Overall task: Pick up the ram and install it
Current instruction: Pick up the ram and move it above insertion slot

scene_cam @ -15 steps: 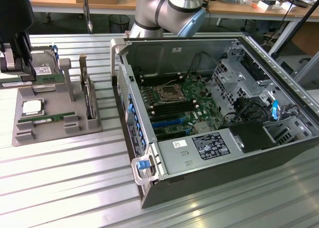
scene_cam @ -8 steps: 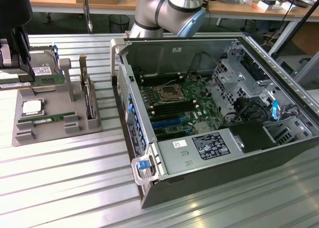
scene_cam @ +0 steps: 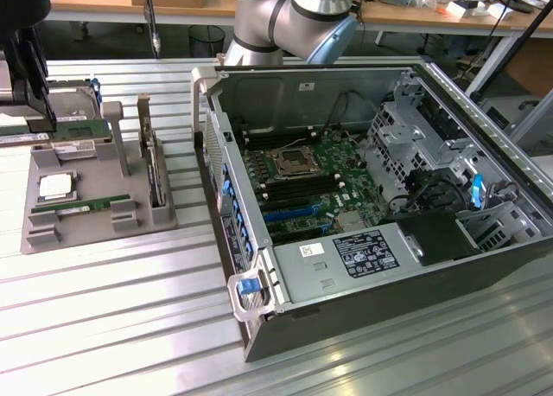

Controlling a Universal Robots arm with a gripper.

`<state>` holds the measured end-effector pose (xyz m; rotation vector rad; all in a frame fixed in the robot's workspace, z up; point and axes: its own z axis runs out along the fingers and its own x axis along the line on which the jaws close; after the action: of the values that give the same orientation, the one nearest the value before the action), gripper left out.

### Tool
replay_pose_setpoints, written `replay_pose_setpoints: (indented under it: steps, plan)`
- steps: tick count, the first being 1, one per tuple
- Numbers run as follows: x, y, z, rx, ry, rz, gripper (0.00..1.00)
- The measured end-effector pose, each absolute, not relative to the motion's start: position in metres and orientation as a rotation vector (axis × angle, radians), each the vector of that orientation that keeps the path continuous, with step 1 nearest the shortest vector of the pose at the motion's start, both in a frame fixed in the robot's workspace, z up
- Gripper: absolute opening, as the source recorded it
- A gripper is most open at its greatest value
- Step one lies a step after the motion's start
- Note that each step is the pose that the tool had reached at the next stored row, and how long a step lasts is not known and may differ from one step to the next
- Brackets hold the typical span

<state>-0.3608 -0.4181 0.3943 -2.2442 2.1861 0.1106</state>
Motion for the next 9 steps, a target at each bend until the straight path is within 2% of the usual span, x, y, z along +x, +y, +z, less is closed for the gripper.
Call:
replay_pose_setpoints:
  steps: [9]
  plan:
    - [-0.341,-0.418,0.394,-2.244,2.186,0.110,0.12]
